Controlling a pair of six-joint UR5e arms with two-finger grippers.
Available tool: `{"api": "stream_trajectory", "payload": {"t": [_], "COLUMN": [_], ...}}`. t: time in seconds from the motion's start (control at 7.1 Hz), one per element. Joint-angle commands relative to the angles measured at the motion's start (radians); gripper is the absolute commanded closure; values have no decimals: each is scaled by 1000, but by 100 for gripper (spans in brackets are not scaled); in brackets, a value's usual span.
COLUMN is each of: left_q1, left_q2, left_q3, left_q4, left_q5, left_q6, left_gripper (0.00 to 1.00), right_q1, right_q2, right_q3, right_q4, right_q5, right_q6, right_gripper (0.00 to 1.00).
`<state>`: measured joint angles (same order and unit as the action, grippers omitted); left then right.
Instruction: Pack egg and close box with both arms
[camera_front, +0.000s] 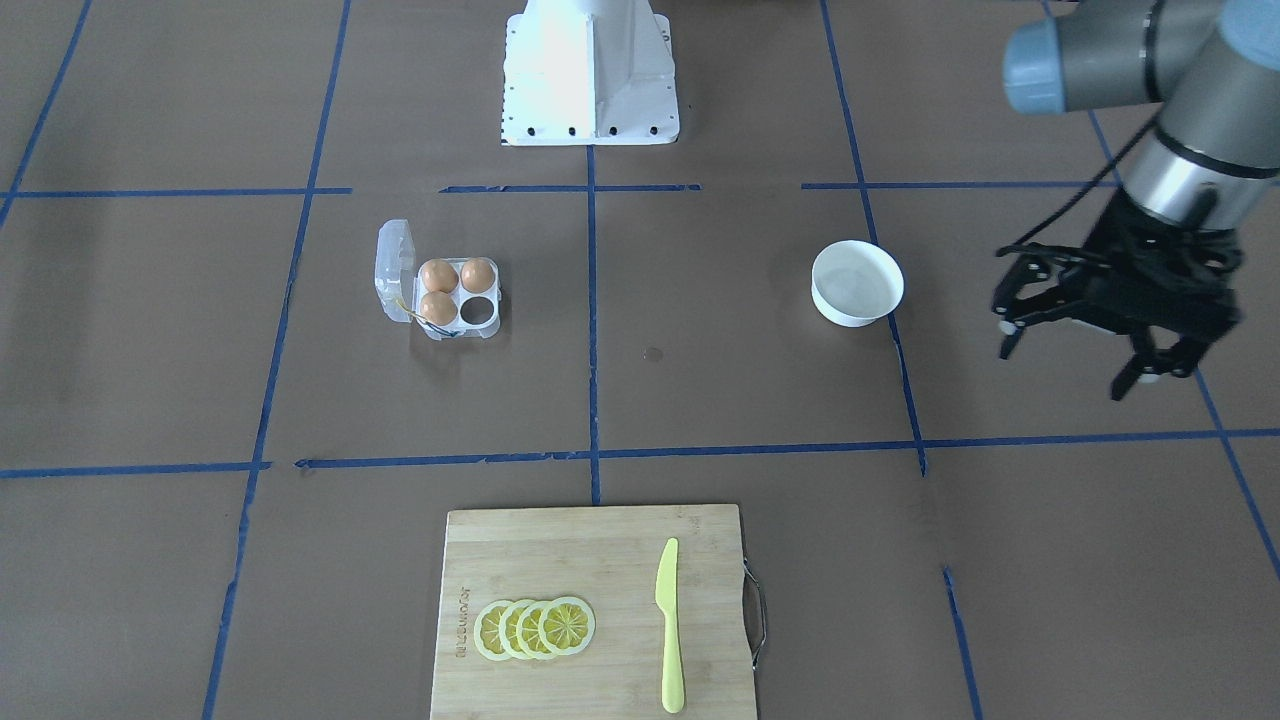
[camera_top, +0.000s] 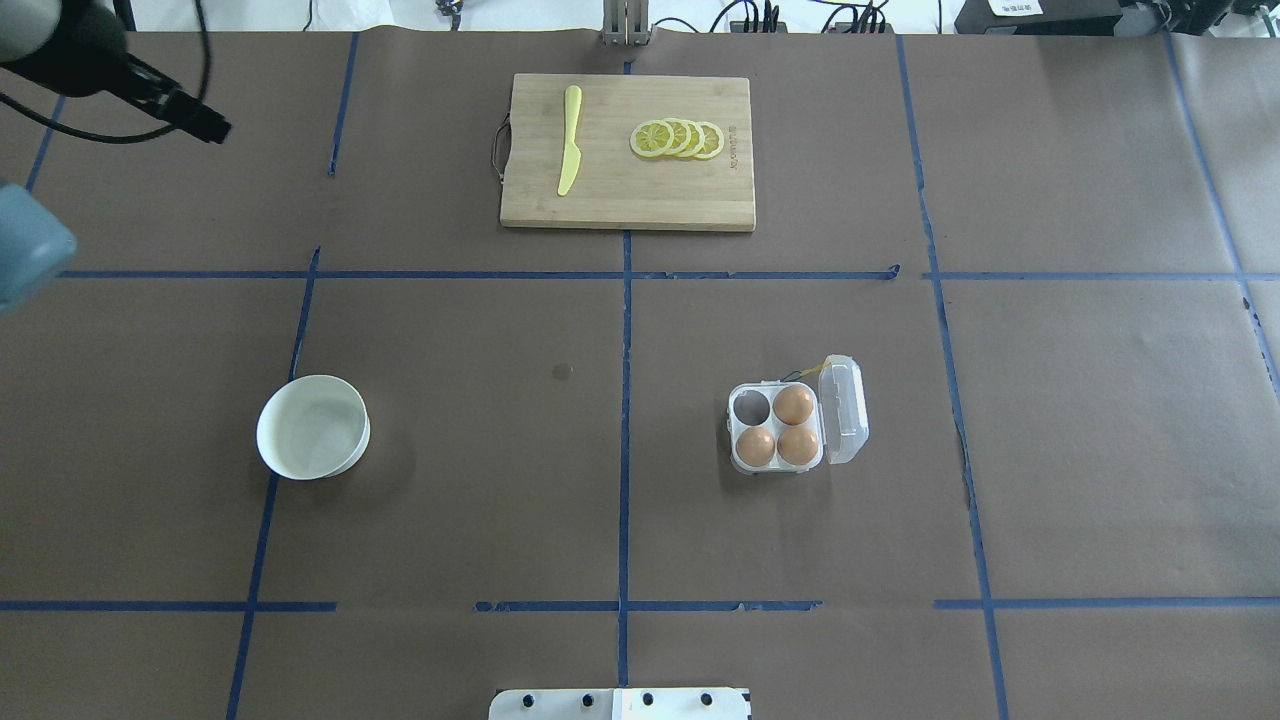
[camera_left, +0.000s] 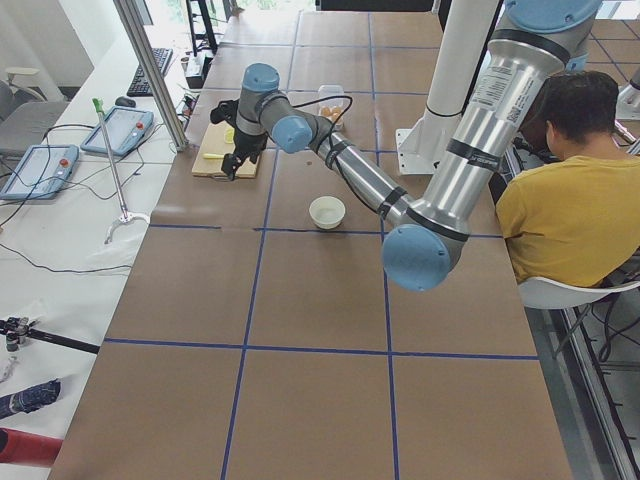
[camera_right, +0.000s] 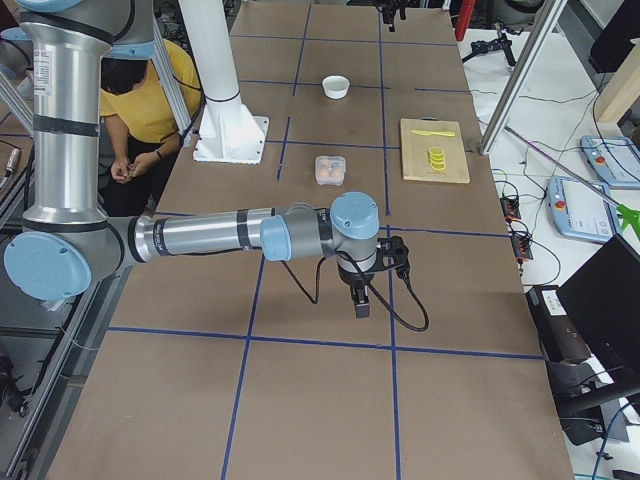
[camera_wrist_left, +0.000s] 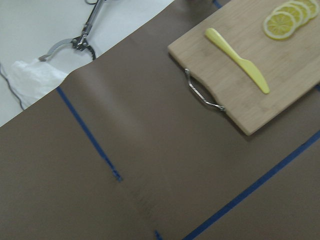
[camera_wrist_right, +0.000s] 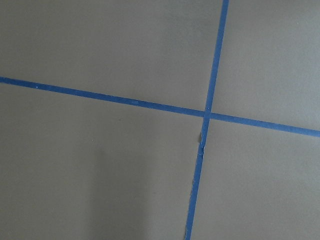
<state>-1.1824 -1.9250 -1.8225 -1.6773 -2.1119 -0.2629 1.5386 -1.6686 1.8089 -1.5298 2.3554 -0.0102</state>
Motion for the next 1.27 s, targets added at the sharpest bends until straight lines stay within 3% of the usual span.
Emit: {"api": "stream_trajectory", "payload": {"t": [0.0, 0.28, 0.42, 0.7, 0.99, 1.13], "left_q1": [-202, -252, -276, -359, -461, -464], "left_q2": [87, 159, 203, 326, 368, 391], "left_q3": [133, 213, 224, 224, 171, 157], "left_q4": [57, 57, 63, 73, 131, 137], "left_q5": [-40, -28, -34, -109, -196, -194], "left_q6": [-1, 55, 62, 242, 298, 453], "left_gripper": [0, 0, 0, 0, 0, 0], "right_q1": [0, 0, 0, 0, -2, -5], "right_q2": [-8, -17, -17, -16, -10, -7], "right_q3": [1, 4, 1, 20, 30, 35], "right_q4": [-1, 0, -1, 3, 4, 4], "right_q5": [7, 14, 72, 85, 81, 79], "right_q6": [-1, -1, 1, -8, -4, -4], "right_gripper": [0, 0, 0, 0, 0, 2]}}
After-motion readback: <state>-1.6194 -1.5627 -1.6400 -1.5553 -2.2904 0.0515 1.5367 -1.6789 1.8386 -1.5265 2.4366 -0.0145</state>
